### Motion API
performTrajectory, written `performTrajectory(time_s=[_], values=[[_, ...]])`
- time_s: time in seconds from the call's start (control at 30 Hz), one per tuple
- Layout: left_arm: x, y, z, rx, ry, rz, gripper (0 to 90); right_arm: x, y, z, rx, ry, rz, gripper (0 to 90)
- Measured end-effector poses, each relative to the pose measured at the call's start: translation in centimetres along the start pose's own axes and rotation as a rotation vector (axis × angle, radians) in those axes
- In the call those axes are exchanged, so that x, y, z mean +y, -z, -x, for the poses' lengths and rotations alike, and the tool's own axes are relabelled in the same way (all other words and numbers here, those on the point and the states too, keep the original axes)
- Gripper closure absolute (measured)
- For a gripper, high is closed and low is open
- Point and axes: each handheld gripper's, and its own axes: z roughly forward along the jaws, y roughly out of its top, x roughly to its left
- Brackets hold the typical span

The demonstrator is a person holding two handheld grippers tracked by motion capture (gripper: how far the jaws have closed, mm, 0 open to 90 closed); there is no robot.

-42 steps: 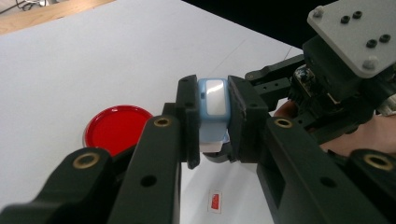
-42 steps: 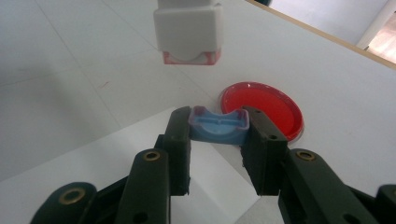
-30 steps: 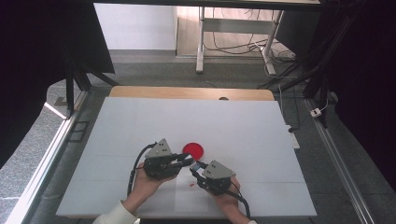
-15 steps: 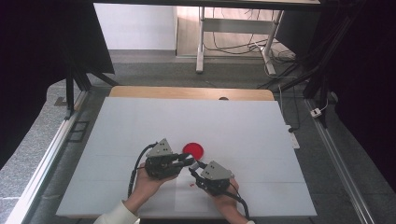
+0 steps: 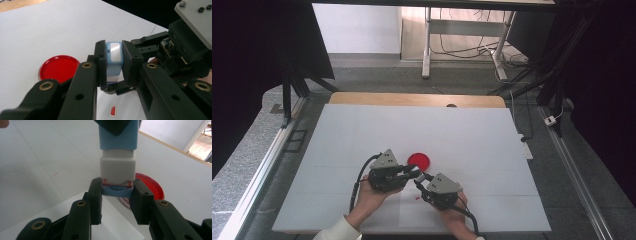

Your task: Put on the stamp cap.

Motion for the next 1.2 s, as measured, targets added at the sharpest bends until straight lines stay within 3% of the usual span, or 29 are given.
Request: performTrajectory(time_s=[1.2], values=[[-0.19,-0.27,0.0,-0.002,0.008,-0.001,75.0,-0.17,0.1,-0.05,-0.024,0.0,0.012,63.6]])
